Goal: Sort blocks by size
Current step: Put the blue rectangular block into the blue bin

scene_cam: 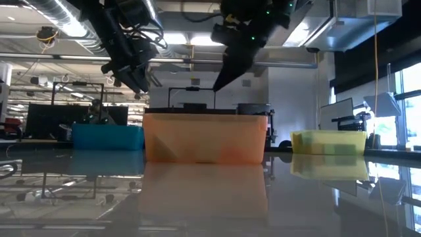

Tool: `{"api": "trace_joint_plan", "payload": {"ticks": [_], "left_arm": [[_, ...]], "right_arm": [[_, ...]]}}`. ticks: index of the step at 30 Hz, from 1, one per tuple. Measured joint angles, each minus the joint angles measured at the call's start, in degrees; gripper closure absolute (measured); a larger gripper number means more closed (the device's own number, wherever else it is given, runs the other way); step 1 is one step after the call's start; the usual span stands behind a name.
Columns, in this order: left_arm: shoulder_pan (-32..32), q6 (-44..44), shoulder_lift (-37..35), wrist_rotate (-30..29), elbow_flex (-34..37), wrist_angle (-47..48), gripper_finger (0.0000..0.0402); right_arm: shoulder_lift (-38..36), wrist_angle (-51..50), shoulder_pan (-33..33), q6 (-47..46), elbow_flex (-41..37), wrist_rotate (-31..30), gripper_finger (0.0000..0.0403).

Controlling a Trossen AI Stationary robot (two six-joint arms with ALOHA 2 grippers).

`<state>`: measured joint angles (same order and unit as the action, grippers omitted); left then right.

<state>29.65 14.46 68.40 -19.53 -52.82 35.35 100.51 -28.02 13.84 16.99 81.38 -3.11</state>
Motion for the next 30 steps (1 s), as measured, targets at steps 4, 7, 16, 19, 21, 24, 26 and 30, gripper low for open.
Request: {"api": "trace_joint_plan", "payload": {"ticks": [4, 7, 16, 19, 21, 24, 26, 30], "left_arm": [[0.00, -0.09, 0.00, -0.02, 0.00, -0.42, 0.0247], [0.02, -0.11, 0.00, -0.02, 0.00, -0.47, 0.0247], [0.02, -0.05, 0.00, -0.02, 0.00, -0.50, 0.0247], [0.02, -0.09, 0.00, -0.02, 0.00, -0.49, 0.0247], [0.02, -0.04, 0.00, -0.02, 0.00, -0.50, 0.0247], [0.02, 0.02, 0.00, -0.02, 0.00, -0.50, 0.0247], [0.04, 0.02, 0.00, -0.02, 0.00, -0.50, 0.0247], [0.11, -0.07, 0.00, -0.02, -0.01, -0.49, 0.0247]], "right_arm": [[-0.68, 2.28, 7.95, 1.62, 0.04, 1.99, 0.0181], [0.83, 5.01, 13.52, 3.06, 0.01, 5.81, 0.0204], [10.60, 17.90, 24.07, 1.49, -0.01, 16.15, 0.0285], [14.72, 21.64, 24.61, 1.49, -0.01, 16.19, 0.0320], [17.31, 23.72, 24.79, 2.27, 0.59, 16.06, 0.0346], [20.79, 23.64, 24.81, 2.93, 3.07, 16.21, 0.0387], [22.59, 21.96, 24.81, 3.28, 5.14, 16.78, 0.0397], [26.14, 17.41, 24.83, 4.66, 9.93, 16.83, 0.0391]]}}
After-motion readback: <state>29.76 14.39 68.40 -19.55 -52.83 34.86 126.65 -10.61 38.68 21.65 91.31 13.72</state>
